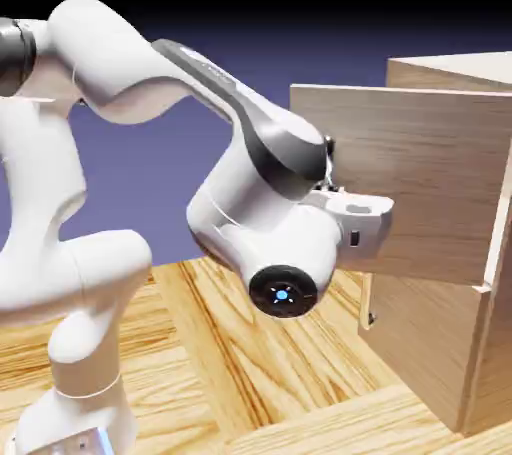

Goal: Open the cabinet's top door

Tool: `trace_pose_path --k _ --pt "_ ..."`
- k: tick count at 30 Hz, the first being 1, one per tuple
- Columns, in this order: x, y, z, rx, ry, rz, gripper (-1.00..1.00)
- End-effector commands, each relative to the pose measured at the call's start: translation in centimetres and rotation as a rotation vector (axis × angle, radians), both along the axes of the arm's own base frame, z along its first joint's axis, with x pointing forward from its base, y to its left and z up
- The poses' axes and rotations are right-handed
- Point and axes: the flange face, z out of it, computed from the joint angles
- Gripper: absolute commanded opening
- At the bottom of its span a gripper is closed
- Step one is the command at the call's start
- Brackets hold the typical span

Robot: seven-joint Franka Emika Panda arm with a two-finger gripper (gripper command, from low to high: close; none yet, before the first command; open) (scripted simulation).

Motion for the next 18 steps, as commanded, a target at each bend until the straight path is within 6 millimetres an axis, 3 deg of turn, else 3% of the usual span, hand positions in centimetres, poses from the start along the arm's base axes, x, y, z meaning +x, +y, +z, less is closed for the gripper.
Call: trace_pose_path --k 1,18 --pt "0.0 -0.8 0.0 0.0 0.0 0.027 -1.0" --pt "2.4 -13.0 0.0 0.0 0.0 0.464 -1.0"
